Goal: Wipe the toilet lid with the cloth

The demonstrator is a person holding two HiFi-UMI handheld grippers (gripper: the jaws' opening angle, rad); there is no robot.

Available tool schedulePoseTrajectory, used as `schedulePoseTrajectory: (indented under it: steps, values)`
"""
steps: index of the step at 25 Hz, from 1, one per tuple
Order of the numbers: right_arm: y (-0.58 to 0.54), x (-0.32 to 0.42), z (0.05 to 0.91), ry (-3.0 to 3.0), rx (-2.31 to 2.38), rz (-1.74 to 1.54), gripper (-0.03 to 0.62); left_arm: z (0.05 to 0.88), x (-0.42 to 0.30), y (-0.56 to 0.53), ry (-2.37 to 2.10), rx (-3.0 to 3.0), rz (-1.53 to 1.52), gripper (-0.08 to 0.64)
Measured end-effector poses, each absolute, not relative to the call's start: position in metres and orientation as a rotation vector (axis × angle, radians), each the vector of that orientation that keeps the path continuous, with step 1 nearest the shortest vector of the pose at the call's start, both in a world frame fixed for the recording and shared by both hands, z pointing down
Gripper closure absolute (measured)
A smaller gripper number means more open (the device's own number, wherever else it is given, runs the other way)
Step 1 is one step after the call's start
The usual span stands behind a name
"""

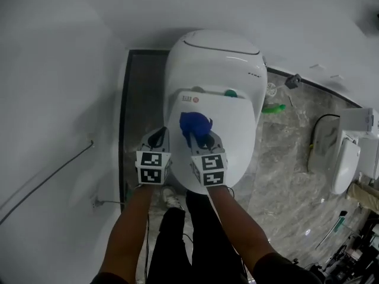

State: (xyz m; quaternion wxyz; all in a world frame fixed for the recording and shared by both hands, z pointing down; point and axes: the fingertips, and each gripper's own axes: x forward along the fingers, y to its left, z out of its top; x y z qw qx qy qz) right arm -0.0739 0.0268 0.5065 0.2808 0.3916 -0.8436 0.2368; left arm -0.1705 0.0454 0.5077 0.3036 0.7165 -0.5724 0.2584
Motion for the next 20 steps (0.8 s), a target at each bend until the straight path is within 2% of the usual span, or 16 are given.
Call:
schedulePoseTrajectory:
  steps: [7, 12, 20]
  values:
    - [-0.028, -0.114, 0.568, -2.054, 0.976, 0.725, 0.534, 0.538, -0.201, -0.008, -1.563, 1.748, 0.721, 0.549]
    - [-0.044, -0.126, 0.581, -2.007, 0.913, 0.677, 0.534, 0.547, -0.196, -0.018, -1.549, 1.753, 0.78, 0.548]
    - [-0.055, -0.084, 0.577, -2.013, 0.99, 0.695, 0.534, 0.55, -0.159, -0.031, -1.491, 1.781, 0.752, 0.548]
